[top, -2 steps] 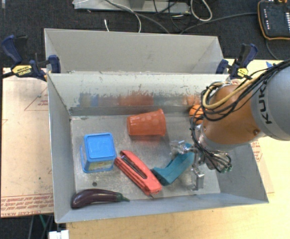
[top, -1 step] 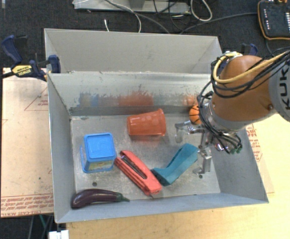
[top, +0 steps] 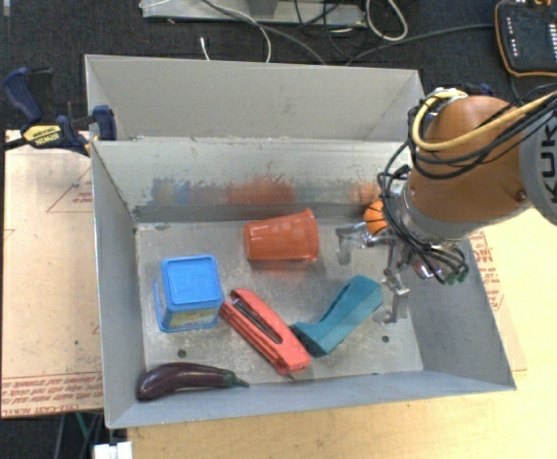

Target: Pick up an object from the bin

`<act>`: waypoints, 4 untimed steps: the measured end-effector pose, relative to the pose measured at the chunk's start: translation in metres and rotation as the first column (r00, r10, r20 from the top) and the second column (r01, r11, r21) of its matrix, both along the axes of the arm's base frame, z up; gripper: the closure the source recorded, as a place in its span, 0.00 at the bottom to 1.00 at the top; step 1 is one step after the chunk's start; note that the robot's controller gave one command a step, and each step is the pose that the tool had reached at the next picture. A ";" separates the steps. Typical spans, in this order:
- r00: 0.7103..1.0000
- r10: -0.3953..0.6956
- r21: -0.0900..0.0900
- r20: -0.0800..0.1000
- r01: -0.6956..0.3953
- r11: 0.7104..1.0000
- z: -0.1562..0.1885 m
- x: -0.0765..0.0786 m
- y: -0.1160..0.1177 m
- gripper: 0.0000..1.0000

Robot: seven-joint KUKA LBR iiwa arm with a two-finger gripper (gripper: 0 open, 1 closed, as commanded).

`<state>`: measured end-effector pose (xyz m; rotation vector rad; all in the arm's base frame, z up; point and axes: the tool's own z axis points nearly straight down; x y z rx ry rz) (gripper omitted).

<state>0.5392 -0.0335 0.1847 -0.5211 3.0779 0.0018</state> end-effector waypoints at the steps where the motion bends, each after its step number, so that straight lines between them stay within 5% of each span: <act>1: 0.999 0.045 0.000 0.002 -0.045 0.999 -0.113 -0.035 0.034 1.00; 4: 0.995 0.097 0.000 -0.002 -0.097 0.995 -0.069 -0.041 0.031 1.00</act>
Offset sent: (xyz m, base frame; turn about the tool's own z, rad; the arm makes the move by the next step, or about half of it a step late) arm 0.0000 0.0000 0.0000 0.0000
